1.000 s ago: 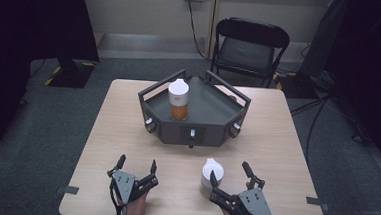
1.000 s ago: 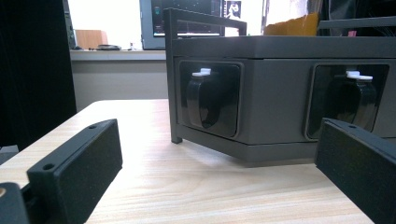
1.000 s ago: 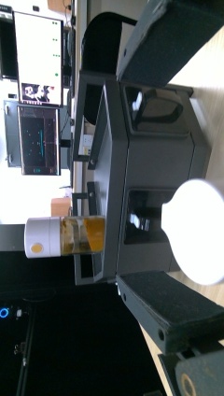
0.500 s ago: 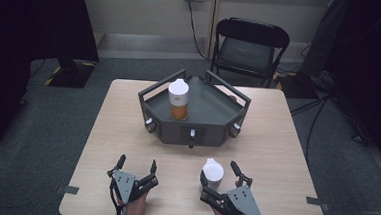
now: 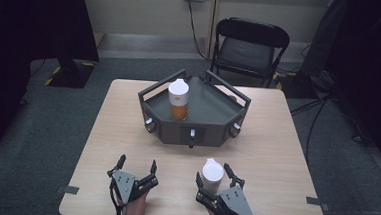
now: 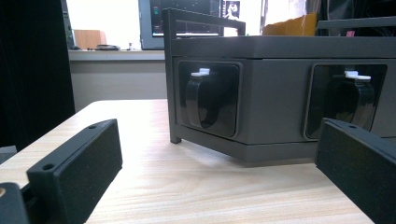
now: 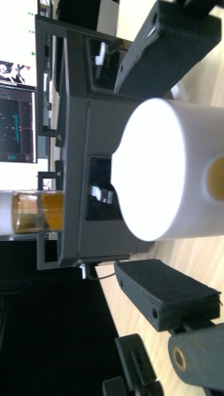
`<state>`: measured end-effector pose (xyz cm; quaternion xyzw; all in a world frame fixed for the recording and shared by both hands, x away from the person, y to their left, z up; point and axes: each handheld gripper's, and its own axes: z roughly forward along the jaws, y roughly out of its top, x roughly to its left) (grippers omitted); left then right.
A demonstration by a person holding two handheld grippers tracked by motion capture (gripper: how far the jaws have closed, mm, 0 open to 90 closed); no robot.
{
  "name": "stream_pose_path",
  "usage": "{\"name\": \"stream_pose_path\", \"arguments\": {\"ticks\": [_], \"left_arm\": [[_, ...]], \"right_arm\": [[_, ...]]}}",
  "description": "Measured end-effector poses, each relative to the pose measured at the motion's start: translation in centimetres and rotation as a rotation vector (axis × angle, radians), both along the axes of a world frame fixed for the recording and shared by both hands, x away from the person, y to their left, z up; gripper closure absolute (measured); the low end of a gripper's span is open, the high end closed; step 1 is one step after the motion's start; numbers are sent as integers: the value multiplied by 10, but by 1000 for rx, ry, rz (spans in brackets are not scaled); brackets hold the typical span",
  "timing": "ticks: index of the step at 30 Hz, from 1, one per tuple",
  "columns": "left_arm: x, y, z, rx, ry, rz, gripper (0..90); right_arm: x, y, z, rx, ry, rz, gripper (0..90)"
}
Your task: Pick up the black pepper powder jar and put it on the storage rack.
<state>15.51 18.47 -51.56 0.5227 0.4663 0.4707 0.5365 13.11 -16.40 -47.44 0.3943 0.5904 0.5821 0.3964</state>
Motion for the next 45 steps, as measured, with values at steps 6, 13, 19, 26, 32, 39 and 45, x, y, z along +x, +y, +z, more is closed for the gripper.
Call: {"name": "stream_pose_path", "arguments": {"ticks": [6,13,19,26,32,39,45], "left_arm": [[0,0,0,0,0,0,2],[0,0,0,0,0,0,2],[0,0,0,0,0,0,2],[0,0,0,0,0,0,2],[0,0,0,0,0,0,2],[0,0,0,0,0,0,6],[0,0,0,0,0,0,5]], "right_arm": [[4,-2,-3,-3,29,17,165],[7,-4,-6,-10,49,19,221],[8,-4,-5,-11,55,20,261],[8,-5,-5,-21,50,17,295],[8,-5,-4,-26,50,20,297],[8,-6,-2,-29,57,20,298],[8,-7,1,-33,65,15,298]]}}
